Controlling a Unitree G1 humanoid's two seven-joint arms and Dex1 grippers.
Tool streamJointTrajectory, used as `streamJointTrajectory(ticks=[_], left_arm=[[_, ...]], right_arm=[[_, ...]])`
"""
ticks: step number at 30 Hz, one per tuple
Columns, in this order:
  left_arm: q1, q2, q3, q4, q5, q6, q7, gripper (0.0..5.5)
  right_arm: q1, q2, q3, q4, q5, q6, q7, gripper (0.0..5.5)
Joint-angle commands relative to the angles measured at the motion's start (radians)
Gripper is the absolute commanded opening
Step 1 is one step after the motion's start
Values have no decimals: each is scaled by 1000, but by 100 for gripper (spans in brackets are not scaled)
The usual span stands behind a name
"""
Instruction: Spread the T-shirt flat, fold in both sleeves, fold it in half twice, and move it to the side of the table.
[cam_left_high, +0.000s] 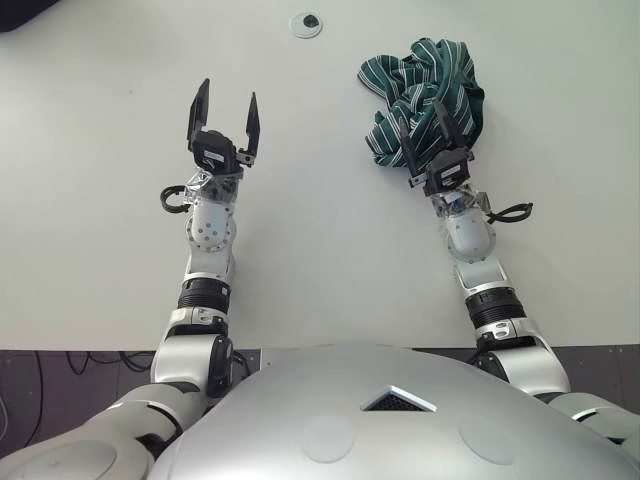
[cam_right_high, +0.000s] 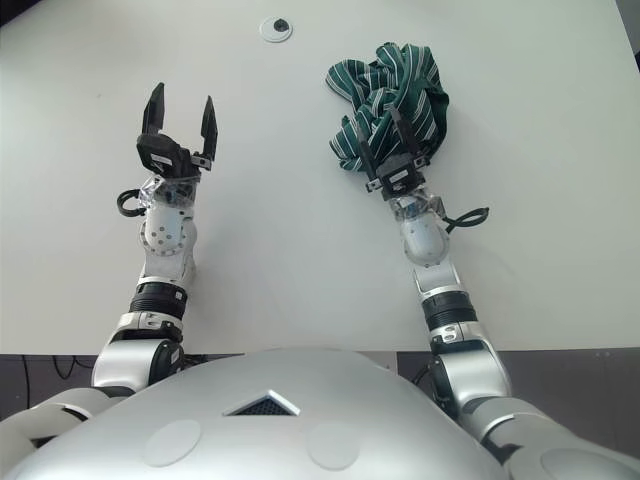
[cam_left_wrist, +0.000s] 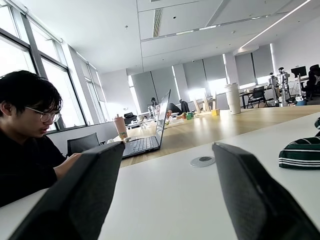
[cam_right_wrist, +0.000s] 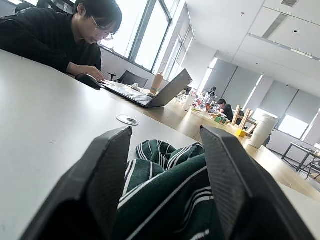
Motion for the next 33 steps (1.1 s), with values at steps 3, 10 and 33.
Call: streamJointTrajectory(ticks=[3,10,33], left_arm=[[27,12,-4,38,64,11,65,322],[16,10,-20,56,92,-3,91,322],[-49,-37,-109,102,155,19,145,322]], right_arm=[[12,15,0,9,-2,4,-2,251],[13,12,-3,10,-3,4,-4,251],[36,-227,-273,-170,-41,198,-42,251]])
